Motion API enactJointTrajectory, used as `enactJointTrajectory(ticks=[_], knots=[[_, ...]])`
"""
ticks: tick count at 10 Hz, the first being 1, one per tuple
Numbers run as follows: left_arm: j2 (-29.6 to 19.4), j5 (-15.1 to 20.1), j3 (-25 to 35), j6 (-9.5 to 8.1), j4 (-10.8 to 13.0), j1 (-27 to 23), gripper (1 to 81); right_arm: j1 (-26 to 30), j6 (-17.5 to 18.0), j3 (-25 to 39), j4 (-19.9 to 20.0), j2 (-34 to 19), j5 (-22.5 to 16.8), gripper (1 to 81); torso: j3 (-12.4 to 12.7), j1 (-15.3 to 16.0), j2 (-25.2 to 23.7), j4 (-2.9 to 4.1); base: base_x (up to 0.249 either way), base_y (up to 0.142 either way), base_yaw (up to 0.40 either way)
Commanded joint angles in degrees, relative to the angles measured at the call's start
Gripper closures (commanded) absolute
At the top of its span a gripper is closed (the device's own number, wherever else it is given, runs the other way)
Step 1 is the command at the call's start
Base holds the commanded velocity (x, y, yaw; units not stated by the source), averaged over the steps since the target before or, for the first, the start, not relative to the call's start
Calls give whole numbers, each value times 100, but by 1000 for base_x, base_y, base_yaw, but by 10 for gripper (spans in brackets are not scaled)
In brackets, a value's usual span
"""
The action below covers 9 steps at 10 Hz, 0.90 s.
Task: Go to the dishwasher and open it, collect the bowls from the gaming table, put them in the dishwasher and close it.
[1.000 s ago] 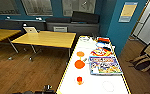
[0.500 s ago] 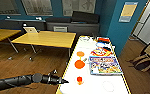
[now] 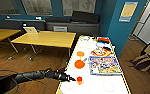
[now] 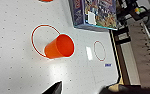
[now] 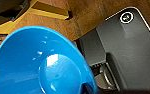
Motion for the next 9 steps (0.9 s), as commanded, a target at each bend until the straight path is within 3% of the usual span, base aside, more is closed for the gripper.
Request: enactJointTrajectory(ticks=[1,3,5,9], knots=[[172,90,-202,-553,533,-928,10,208,6,126,-163,-210,-180,811,0,-2,0,0,0,0,0],[-186,-261,-317,-606,524,-963,10,270,6,109,-163,-149,-287,811,0,0,0,0,0,0,0],[-337,-262,-546,-606,524,-1094,10,357,6,109,-163,-87,-454,811,-2,0,0,0,0,0,0],[120,-244,-1126,-588,559,-1121,10,367,6,56,-163,-26,-463,811,-2,0,2,0,0,0,0]])
